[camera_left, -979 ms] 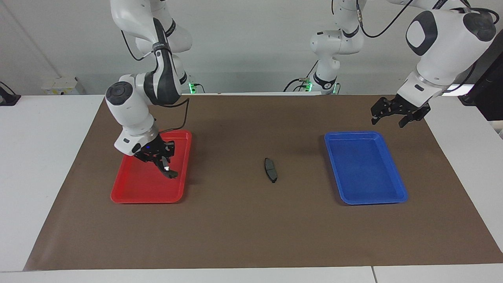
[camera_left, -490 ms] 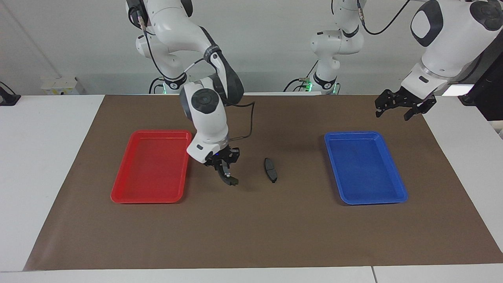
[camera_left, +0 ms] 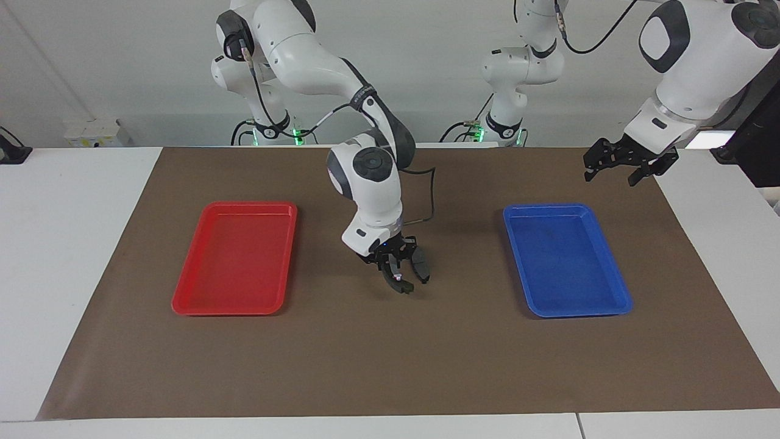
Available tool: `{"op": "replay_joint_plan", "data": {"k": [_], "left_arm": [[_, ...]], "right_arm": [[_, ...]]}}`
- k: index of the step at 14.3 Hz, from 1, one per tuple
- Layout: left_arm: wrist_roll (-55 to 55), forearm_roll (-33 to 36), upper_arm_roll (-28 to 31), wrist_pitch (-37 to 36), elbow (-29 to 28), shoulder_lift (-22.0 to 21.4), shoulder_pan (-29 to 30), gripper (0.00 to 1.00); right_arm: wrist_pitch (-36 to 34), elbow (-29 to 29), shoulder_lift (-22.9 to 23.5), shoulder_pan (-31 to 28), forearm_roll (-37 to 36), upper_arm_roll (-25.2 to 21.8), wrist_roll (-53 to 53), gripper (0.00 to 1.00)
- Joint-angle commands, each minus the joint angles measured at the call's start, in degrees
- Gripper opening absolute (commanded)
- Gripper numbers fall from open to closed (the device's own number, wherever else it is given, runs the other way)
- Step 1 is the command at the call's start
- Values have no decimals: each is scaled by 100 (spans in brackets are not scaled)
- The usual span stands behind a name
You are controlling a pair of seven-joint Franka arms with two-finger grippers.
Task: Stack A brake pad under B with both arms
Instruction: 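Carry the curved pad with the right gripper above the dark pad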
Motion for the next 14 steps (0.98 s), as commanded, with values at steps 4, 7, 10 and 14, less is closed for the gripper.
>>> {"op": "replay_joint_plan", "data": {"k": [4,7,10,14], "left_arm": [[-97,221,-21,97,-203,-219,25,97],[-220,221,-21,124,-212,-228,33,97],[-220,221,-21,132,-212,-228,42,98],[-220,221,-30,141,-212,-228,42,98]], "right_arm": [[278,393,497,243,71,70,358,0],[286,412,595,314,10,70,358,0],[295,412,639,375,-17,70,314,0],[287,368,621,367,-114,70,192,0]]}}
